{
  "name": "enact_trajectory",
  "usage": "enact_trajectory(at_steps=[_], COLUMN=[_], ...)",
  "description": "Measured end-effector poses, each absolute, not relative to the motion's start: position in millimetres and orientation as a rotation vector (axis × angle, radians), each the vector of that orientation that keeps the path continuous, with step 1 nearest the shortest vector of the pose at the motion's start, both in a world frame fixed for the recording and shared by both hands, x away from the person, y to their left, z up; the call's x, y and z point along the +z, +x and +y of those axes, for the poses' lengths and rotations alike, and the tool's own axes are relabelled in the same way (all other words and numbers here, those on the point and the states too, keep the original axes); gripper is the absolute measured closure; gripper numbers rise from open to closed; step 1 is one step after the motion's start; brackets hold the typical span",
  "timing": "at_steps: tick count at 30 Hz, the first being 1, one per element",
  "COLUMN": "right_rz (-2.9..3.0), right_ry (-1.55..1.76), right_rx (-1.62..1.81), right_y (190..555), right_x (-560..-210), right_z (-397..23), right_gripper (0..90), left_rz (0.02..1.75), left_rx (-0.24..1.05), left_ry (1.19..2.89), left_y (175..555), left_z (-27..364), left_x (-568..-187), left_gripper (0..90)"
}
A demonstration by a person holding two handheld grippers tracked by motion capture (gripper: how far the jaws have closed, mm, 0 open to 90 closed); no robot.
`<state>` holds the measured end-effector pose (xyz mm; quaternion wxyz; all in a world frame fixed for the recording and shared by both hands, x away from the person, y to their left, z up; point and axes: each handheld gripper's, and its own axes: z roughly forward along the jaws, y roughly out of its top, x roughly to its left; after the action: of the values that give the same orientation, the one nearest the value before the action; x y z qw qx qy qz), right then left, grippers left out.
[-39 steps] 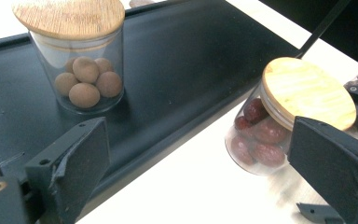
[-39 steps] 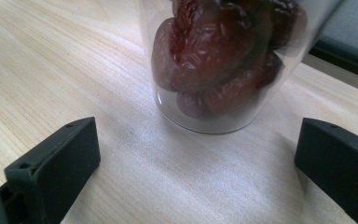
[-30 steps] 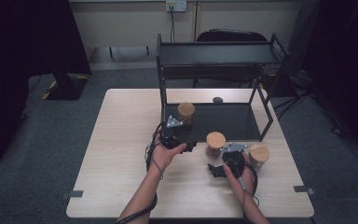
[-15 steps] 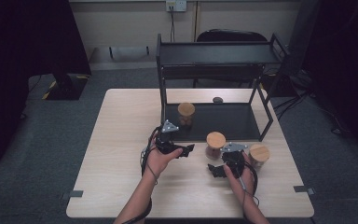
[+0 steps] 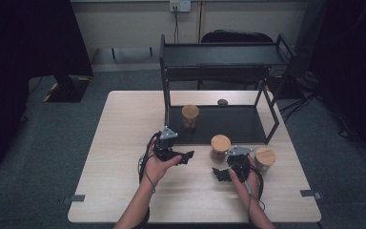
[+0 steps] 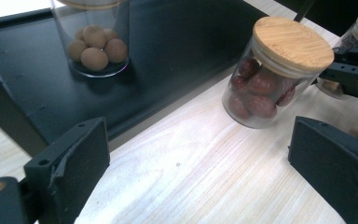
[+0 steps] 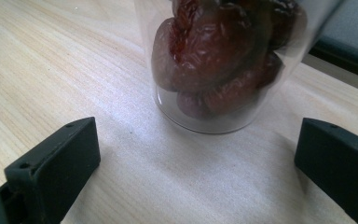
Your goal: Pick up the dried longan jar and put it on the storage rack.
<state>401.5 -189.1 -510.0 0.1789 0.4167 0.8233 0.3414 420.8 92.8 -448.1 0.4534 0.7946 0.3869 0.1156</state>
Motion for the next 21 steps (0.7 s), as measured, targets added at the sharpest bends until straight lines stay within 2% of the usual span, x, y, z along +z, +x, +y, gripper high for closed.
enact_trajectory(at_steps=[21], right_rz=[2.328], right_ry=[1.178], right_rx=[0.965], right_y=[402], right_x=[-510], right_z=[-189], right_gripper=[0.0], left_rz=[0.964], left_rx=[0.295], left_ry=[1.963], left_y=[407], left_z=[112], left_x=[-456], left_gripper=[5.0])
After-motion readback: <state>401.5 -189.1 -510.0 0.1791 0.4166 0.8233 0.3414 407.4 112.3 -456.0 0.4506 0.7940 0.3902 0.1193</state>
